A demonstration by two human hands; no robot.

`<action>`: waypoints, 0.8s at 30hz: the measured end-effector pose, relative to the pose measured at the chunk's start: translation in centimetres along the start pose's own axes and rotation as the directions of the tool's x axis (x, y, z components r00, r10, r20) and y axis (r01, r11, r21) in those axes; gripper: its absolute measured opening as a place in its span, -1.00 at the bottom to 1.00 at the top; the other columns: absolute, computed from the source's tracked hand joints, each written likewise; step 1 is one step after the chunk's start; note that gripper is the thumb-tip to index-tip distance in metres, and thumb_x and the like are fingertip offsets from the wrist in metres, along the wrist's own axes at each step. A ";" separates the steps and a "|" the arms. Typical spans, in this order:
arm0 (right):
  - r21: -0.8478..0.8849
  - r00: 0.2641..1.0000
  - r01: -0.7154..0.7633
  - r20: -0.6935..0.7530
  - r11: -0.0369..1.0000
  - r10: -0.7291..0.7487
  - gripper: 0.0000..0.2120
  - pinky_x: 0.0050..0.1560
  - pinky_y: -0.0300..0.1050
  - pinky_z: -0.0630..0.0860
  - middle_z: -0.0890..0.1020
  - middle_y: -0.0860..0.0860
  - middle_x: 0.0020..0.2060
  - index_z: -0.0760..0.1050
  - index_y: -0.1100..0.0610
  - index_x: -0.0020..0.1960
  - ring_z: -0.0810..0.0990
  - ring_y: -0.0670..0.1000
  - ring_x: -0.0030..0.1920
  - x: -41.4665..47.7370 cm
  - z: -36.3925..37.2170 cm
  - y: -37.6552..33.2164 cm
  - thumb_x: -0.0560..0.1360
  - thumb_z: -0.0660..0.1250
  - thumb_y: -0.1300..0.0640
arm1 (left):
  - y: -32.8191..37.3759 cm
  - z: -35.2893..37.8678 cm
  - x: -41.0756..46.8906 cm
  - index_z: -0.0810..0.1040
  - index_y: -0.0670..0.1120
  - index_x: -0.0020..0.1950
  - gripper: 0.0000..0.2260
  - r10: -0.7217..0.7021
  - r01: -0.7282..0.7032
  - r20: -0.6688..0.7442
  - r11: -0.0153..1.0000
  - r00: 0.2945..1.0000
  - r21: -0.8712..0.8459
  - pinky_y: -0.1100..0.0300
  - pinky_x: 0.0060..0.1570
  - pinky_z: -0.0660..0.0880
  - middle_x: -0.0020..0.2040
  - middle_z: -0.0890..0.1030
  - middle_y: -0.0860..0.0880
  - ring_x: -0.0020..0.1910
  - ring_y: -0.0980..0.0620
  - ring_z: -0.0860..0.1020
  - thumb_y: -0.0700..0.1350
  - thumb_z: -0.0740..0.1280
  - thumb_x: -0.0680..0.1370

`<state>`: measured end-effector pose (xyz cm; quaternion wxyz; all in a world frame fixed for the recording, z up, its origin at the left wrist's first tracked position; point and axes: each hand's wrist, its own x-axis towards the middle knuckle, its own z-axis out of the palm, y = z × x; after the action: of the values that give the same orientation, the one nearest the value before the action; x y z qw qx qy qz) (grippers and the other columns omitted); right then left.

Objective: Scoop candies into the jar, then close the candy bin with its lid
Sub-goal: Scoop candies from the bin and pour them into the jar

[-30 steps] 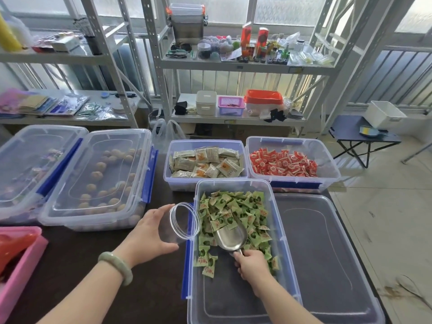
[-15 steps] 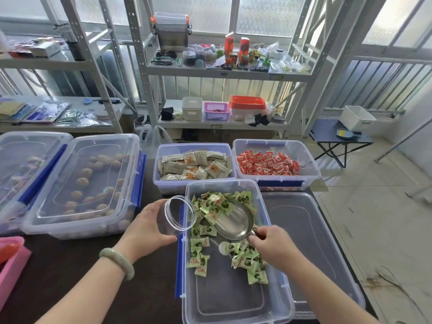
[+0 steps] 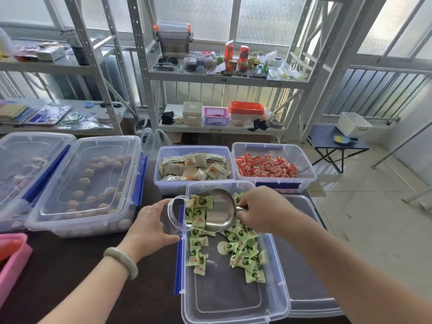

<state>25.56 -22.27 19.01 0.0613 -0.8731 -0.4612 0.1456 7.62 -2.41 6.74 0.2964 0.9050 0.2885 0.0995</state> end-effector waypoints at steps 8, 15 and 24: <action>-0.314 0.994 0.100 -0.008 0.944 -0.109 -0.63 -0.41 -0.15 0.43 0.35 -0.01 -0.45 0.22 0.08 -0.46 0.40 0.01 -0.43 0.8 -1.6 -3.7 0.46 0.28 0.18 | -0.1 0.5 -0.4 0.22 0.21 0.38 -0.14 -0.004 0.004 0.005 0.999 1.000 -0.053 0.19 0.23 0.28 0.10 0.36 0.25 0.14 0.21 0.26 0.10 0.54 0.16; -0.404 0.985 0.161 0.004 0.901 -0.174 -0.74 -0.43 -0.13 0.44 0.30 0.00 -0.43 0.25 0.14 -0.39 0.44 0.08 -0.36 0.9 -2.8 -5.5 0.38 0.24 0.35 | 0.1 0.4 -0.3 0.29 0.19 0.34 -0.19 0.015 -0.014 0.006 0.996 1.000 -0.089 0.11 0.20 0.39 0.08 0.47 0.22 0.13 0.12 0.41 0.13 0.53 0.14; -0.258 0.997 0.045 -0.043 0.965 -0.058 -0.75 -0.39 -0.11 0.48 0.39 0.00 -0.45 0.32 0.14 -0.37 0.40 -0.05 -0.45 1.3 -3.0 -3.3 0.46 0.26 0.19 | -0.3 0.4 -0.1 0.30 0.13 0.34 -0.19 0.004 -0.003 0.016 0.995 1.000 -0.099 0.07 0.23 0.40 0.13 0.51 0.15 0.15 0.09 0.46 0.09 0.57 0.15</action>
<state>24.58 -19.20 22.44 -0.0369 -0.8649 -0.4969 0.0613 7.51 -2.51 6.26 0.3431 0.8904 0.2793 0.1069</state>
